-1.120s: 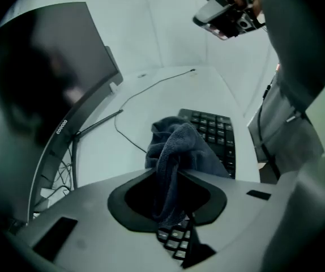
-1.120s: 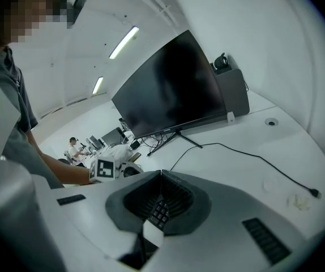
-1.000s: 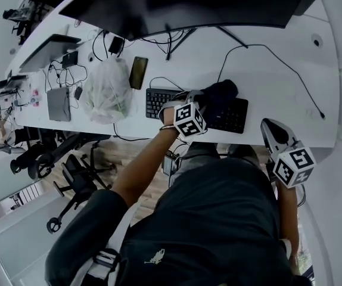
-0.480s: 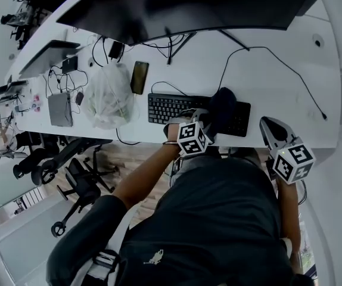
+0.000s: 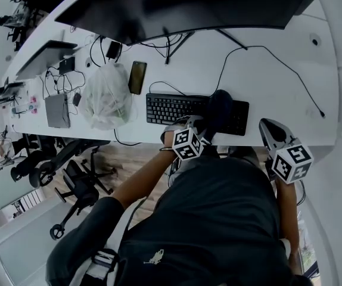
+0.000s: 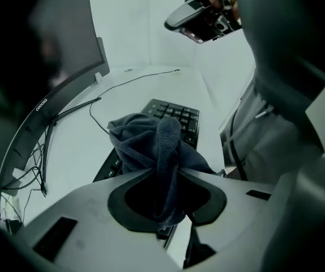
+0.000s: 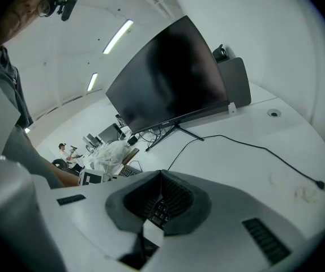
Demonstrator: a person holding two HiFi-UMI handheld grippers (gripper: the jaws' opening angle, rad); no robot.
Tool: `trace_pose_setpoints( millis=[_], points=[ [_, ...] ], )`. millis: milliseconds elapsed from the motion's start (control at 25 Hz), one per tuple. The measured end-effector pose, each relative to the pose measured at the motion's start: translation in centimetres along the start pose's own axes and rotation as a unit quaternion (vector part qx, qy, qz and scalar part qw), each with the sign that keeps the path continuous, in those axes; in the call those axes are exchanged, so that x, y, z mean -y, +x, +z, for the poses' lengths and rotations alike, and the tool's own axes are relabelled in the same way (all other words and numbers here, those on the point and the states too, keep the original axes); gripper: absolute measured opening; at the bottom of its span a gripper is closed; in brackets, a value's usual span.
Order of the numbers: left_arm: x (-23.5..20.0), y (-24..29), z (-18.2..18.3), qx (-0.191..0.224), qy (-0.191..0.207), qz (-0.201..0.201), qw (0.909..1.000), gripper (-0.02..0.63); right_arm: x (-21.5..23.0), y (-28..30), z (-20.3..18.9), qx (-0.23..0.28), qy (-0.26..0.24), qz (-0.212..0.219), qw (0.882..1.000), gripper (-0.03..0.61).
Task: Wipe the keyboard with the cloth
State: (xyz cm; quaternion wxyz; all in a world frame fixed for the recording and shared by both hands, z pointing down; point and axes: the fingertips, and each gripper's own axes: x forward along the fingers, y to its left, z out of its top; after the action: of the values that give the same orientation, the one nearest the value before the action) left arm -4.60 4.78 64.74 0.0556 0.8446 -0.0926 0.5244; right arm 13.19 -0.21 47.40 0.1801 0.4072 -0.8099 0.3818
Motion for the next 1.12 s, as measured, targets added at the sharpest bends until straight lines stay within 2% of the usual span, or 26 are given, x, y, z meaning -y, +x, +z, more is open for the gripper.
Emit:
trace_pose_setpoints(
  millis=[120,200,400,720,880,1000,1120],
  points=[
    [0.0,-0.5,-0.3,-0.013,0.022,-0.006,0.9997,0.081,-0.6,0.1,-0.2,-0.001,-0.001,0.004,1.000,0.009],
    [-1.5,-1.2,-0.3,-0.015,0.025,0.006,0.9995,0.080,-1.1,0.4,-0.4,-0.002,-0.004,0.010,1.000,0.009],
    [-4.7,-2.3,-2.2,-0.023,0.006,0.037,0.9990,0.080,-2.4,1.2,-2.2,-0.017,-0.004,0.019,1.000,0.009],
    [-0.8,-2.4,-6.1,-0.003,-0.058,0.037,0.9976,0.080,-3.5,1.9,-4.1,-0.029,-0.003,0.019,0.999,0.009],
    [-2.2,-2.6,-5.0,-0.014,-0.024,0.029,0.9992,0.080,-4.0,2.5,-4.0,-0.031,-0.004,0.023,0.999,0.009],
    [-5.2,-3.3,-3.8,-0.003,-0.008,0.049,0.9988,0.080,-4.4,3.1,-4.5,-0.038,-0.002,0.026,0.999,0.009],
    [-7.5,-3.6,-3.8,-0.003,-0.009,0.062,0.9980,0.081,-4.7,3.8,-5.3,-0.043,0.003,0.026,0.999,0.009]
  ],
)
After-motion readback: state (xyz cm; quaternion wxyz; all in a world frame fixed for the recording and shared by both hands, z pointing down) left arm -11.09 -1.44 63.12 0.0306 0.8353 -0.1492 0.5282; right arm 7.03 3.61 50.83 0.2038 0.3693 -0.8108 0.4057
